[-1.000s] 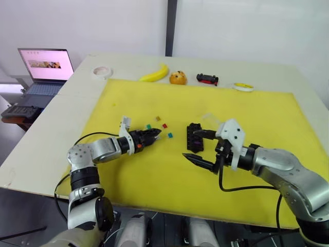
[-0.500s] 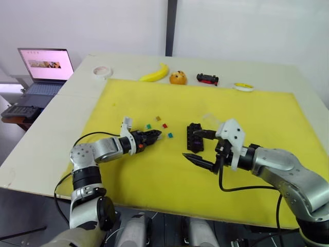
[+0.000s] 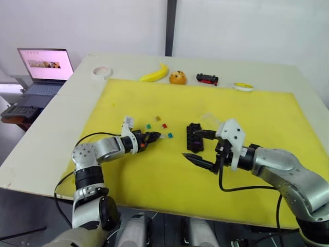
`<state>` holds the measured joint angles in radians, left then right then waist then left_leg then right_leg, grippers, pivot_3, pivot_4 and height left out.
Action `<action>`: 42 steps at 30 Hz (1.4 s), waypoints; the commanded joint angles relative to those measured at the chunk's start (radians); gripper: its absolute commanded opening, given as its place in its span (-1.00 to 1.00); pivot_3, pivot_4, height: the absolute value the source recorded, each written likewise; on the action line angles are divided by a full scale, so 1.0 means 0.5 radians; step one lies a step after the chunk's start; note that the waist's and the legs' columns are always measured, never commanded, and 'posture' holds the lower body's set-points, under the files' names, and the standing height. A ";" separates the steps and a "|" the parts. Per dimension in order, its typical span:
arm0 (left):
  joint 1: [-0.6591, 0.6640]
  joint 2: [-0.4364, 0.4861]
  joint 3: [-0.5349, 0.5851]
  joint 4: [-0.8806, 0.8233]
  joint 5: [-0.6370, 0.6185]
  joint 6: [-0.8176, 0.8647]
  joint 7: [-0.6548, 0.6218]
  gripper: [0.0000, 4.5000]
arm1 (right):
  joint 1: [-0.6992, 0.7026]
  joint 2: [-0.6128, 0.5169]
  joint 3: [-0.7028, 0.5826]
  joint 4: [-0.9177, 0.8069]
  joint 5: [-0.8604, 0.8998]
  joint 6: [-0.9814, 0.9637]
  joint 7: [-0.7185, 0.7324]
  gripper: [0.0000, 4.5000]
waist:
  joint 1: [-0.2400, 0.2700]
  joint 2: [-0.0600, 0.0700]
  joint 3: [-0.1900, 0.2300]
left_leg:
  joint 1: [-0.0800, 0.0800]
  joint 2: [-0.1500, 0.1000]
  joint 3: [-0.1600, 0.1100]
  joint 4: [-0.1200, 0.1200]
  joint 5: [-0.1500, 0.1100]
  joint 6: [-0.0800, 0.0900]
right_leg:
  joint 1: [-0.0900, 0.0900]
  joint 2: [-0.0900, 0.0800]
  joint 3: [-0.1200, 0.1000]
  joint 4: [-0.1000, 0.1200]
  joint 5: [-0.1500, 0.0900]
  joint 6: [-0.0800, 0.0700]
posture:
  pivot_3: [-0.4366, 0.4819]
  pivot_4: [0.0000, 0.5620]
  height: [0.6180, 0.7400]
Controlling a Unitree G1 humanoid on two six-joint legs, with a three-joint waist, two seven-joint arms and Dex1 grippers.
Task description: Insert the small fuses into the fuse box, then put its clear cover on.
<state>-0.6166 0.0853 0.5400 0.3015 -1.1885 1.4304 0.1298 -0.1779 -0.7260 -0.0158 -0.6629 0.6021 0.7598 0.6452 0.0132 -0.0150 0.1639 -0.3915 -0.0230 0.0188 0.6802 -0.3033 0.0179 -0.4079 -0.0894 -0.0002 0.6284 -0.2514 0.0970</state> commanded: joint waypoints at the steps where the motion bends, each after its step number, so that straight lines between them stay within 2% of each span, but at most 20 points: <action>1: 0.019 0.023 0.048 0.000 -0.046 0.041 0.018 -0.98 | -0.027 0.005 -0.055 -0.030 0.034 0.009 -0.012 1.00 | 0.000 0.000 0.000 | 0.000 0.000 0.000 0.000 0.000 0.000 | 0.000 0.000 0.000 0.000 0.000 0.000 | -0.05 -0.47 1.00; 8: -0.076 0.108 0.132 -0.186 -0.465 0.129 0.071 -0.98 | -0.008 0.194 -0.140 -0.095 0.298 0.163 -0.175 1.00 | -0.002 -0.002 0.002 | -0.013 0.001 0.000 -0.001 0.001 0.000 | -0.014 0.000 0.000 0.001 0.002 0.003 | -0.05 -0.47 1.00; 11: -0.125 0.108 0.109 -0.225 -0.696 0.046 0.162 -0.98 | -0.033 0.404 -0.203 -0.086 0.540 0.290 -0.404 1.00 | 0.003 -0.002 0.002 | -0.033 0.001 -0.001 0.001 0.005 -0.003 | -0.036 0.001 0.000 0.004 0.005 0.005 | -0.05 -0.47 1.00; 13: -0.138 0.091 0.055 -0.278 -0.838 -0.028 0.205 -0.98 | -0.059 0.586 -0.247 -0.061 0.762 0.368 -0.622 1.00 | 0.002 -0.002 0.003 | -0.036 0.000 -0.002 0.000 0.009 -0.010 | -0.039 0.001 -0.001 0.004 0.005 0.005 | -0.05 -0.47 1.00; 16: -0.123 0.059 -0.062 -0.388 -1.017 -0.155 0.248 -0.98 | -0.101 0.929 -0.314 0.050 1.215 0.372 -1.139 1.00 | -0.001 -0.002 0.003 | -0.036 0.000 -0.002 0.000 0.009 -0.011 | -0.038 0.001 -0.001 0.004 0.005 0.005 | -0.05 -0.47 1.00; 18: -0.093 0.066 -0.139 -0.443 -1.101 -0.229 0.263 -0.98 | -0.113 1.037 -0.327 0.090 1.434 0.343 -1.370 1.00 | -0.001 -0.002 0.003 | -0.036 0.000 -0.002 -0.001 0.009 -0.009 | -0.038 0.001 -0.001 0.004 0.005 0.005 | -0.05 -0.47 1.00; 25: -0.035 0.138 -0.407 -0.557 -1.368 -0.468 0.274 -0.98 | -0.223 1.149 -0.311 0.251 1.918 0.127 -1.848 1.00 | -0.007 -0.001 0.003 | -0.035 0.000 -0.002 0.000 0.007 -0.004 | -0.038 0.003 -0.001 0.005 0.005 0.004 | -0.05 -0.47 1.00; 36: -0.032 0.267 -0.666 -0.590 -1.533 -0.712 0.260 -0.98 | -0.327 1.129 -0.204 0.348 1.981 -0.056 -1.924 1.00 | -0.012 -0.001 0.003 | -0.035 0.001 -0.001 0.001 0.008 -0.002 | -0.037 0.009 -0.002 0.005 0.005 0.004 | -0.05 -0.47 1.00; 37: -0.030 0.276 -0.682 -0.592 -1.541 -0.728 0.258 -1.00 | -0.330 1.125 -0.193 0.345 1.973 -0.064 -1.917 0.74 | -0.013 -0.001 0.003 | -0.035 0.001 -0.001 0.001 0.008 -0.002 | -0.037 0.011 -0.001 0.005 0.005 0.004 | -0.05 -0.47 1.00; 38: -0.029 0.283 -0.697 -0.593 -1.547 -0.743 0.257 -1.00 | -0.336 1.118 -0.183 0.341 1.963 -0.067 -1.906 0.59 | -0.013 -0.001 0.003 | -0.035 0.002 -0.001 0.001 0.008 -0.002 | -0.037 0.012 -0.001 0.005 0.005 0.004 | -0.05 -0.47 1.00; 41: -0.025 0.303 -0.733 -0.594 -1.563 -0.778 0.252 -1.00 | -0.345 1.104 -0.166 0.334 1.956 -0.085 -1.880 -0.04 | -0.015 -0.001 0.003 | -0.035 0.002 -0.001 0.002 0.007 -0.001 | -0.037 0.015 -0.001 0.005 0.005 0.004 | -0.05 -0.47 1.00; 42: -0.020 0.307 -0.741 -0.597 -1.566 -0.787 0.250 -1.00 | -0.346 1.100 -0.164 0.331 1.957 -0.094 -1.874 -0.04 | -0.015 -0.001 0.003 | -0.035 0.003 -0.001 0.002 0.007 -0.001 | -0.037 0.015 -0.001 0.005 0.005 0.004 | -0.05 -0.47 1.00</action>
<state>-0.6245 0.2342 0.1775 0.0375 -1.9447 1.0517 0.2678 -0.3316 -0.1728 -0.1006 -0.4669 1.5739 0.7307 -0.3086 0.0055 -0.0157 0.1653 -0.4092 -0.0216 0.0183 0.6811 -0.2997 0.0174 -0.4264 -0.0818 -0.0009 0.6309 -0.2490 0.0989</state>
